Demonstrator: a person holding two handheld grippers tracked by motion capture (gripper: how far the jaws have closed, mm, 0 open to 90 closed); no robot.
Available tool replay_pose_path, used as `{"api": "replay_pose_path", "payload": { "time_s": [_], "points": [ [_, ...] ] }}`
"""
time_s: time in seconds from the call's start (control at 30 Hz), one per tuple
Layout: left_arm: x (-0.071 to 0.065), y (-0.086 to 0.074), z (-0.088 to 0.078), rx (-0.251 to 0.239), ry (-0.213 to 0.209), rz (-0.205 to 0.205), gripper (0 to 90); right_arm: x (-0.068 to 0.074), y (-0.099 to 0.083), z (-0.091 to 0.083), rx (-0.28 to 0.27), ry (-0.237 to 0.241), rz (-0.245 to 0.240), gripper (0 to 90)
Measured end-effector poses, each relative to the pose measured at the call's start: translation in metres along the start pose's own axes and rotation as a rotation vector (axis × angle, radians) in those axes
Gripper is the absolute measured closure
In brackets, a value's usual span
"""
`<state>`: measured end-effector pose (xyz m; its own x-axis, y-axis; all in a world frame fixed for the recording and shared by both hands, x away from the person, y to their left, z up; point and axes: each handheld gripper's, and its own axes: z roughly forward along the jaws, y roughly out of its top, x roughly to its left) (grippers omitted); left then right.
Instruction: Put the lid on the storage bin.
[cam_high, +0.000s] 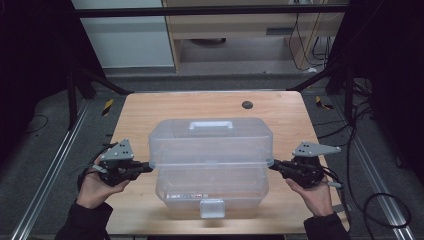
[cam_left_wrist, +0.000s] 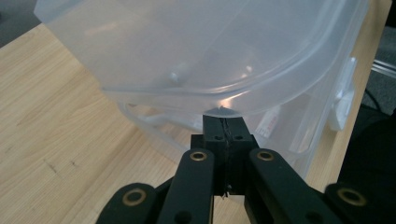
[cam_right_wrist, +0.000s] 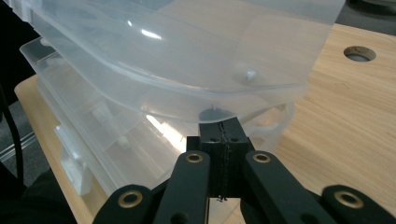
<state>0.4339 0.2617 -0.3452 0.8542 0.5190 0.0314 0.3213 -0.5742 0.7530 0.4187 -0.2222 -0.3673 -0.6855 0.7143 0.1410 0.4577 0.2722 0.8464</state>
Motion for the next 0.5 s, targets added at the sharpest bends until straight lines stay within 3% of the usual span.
{"api": "replay_pose_path", "payload": {
  "time_s": [0.13,0.37,0.5],
  "points": [
    [-0.004,-0.005,0.002,0.021,0.011,0.012,90.0,0.001,-0.005,-0.002,0.002,-0.005,0.005,90.0],
    [-0.007,-0.013,0.004,0.035,0.013,0.006,90.0,0.008,-0.013,-0.002,0.050,-0.041,-0.037,90.0],
    [-0.007,-0.019,0.007,0.063,0.021,0.005,90.0,0.007,-0.020,0.000,0.070,-0.032,-0.024,90.0]
  ]
}}
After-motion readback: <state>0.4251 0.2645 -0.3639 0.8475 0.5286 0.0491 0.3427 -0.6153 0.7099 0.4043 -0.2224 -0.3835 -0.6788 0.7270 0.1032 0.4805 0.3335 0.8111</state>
